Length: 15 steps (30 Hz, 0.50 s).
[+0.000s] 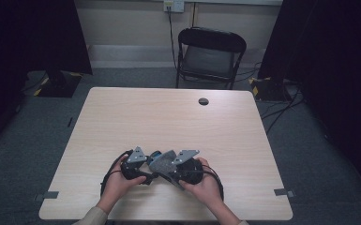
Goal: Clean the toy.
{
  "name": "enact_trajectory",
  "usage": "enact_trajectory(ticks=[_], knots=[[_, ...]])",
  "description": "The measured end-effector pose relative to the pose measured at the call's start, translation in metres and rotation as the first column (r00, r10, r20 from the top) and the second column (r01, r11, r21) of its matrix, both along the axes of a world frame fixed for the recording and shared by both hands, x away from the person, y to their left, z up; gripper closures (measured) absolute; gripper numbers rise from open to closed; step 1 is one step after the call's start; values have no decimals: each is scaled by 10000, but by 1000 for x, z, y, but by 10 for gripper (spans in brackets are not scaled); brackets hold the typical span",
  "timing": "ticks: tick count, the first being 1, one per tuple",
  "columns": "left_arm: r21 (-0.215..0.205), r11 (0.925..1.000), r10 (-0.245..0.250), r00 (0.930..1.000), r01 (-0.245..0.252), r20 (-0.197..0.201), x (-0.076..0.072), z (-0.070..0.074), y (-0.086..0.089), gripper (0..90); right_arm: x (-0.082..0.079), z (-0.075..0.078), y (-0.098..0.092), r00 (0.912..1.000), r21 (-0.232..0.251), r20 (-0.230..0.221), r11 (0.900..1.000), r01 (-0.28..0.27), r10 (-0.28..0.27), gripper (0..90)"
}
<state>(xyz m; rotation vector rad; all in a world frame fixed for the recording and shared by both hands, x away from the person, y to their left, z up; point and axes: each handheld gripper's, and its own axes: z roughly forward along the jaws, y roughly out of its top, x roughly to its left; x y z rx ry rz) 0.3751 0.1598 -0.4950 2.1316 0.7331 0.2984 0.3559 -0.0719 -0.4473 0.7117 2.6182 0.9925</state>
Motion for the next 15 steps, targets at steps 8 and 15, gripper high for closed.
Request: enact_trajectory(ticks=[8, 15], knots=[[-68, 10000, -3, 10000, 2, -75, 1, -1, 1, 222, 30, 9, 5, 9982, 305, 14, 9978, 597, -597, 644], [-167, 9998, 87, 9999, -90, -138, 1, -1, 3, 227, 44, -4, 11, 9967, -278, -135, 9964, 796, -800, 645]])
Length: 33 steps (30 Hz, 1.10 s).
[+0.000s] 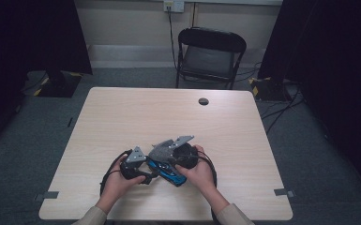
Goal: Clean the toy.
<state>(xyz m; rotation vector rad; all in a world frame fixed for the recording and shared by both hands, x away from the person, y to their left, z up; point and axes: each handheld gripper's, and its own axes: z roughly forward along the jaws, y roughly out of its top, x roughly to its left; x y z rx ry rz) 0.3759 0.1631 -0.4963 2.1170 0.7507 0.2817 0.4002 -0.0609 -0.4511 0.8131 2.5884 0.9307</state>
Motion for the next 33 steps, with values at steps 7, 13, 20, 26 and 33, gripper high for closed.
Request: enact_trajectory(ticks=[7, 13, 20, 26, 33], knots=[[-65, 9999, 93, 9999, -94, -42, 0, -1, 1, 218, -7, -4, -23, 9997, 47, -262, 10000, 14, -13, 644], [31, 9999, 132, 9999, -132, 16, 0, 0, 0, 218, -23, -3, -33, 9994, -397, -193, 9988, -288, 280, 644], [61, 9999, 139, 9999, -139, 6, -1, 0, 0, 220, -32, 5, -39, 9990, -157, 141, 9990, -413, 415, 644], [47, 9999, 151, 9999, -151, -11, 0, 0, 0, 216, -30, 7, -27, 9983, 667, 112, 9961, -578, 572, 644], [-91, 9998, 191, 9998, -192, -91, 1, -1, 1, 207, -36, -3, -26, 9962, 612, -138, 9945, -855, 865, 644]])
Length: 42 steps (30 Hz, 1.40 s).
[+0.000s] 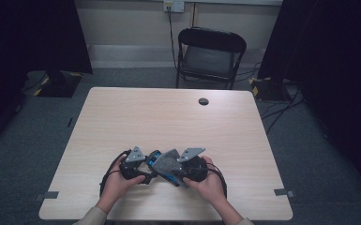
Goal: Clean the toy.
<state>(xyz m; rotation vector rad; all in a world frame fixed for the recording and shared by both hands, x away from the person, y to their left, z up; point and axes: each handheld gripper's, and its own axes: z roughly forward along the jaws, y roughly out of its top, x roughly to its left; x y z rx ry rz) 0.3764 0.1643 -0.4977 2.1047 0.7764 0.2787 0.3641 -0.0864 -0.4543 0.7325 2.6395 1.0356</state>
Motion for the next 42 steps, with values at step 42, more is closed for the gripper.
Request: enact_trajectory(ticks=[42], knots=[[-254, 9996, 149, 9993, -140, 332, -2, 13, 4, 235, 2, -9, -32, 9990, -127, -140, 9991, 413, -414, 644]])
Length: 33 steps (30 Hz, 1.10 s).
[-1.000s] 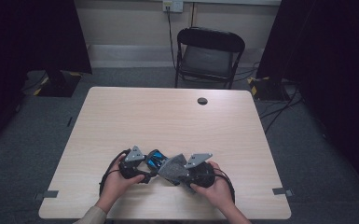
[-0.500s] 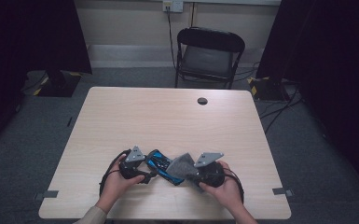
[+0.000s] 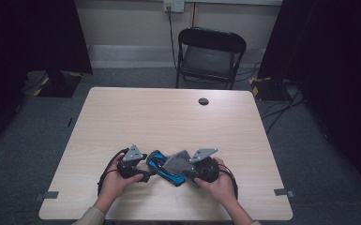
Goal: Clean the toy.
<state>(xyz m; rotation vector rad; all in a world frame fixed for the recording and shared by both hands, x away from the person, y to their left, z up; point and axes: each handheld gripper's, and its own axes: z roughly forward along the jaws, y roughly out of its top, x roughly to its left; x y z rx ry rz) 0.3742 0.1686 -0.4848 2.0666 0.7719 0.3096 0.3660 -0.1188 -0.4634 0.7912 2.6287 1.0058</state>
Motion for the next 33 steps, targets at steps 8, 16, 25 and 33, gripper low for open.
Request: enact_trajectory(ticks=[8, 16, 25, 33], knots=[[62, 10000, 26, 10000, -25, -37, 2, -3, -7, 240, -1, 0, 0, 9999, -226, 63, 9997, -133, 135, 644], [-66, 10000, 59, 9996, -61, -263, 3, -6, -8, 224, -6, -2, -5, 9999, -242, 29, 9996, -149, 149, 643], [85, 10000, 22, 9998, -20, -220, 2, -6, -9, 224, -10, -8, -17, 9998, -268, -200, 9996, -88, 83, 643], [158, 9999, 27, 9998, -23, -208, 2, -6, -9, 219, -12, -8, -21, 9997, -425, -190, 9990, -139, 131, 643]])
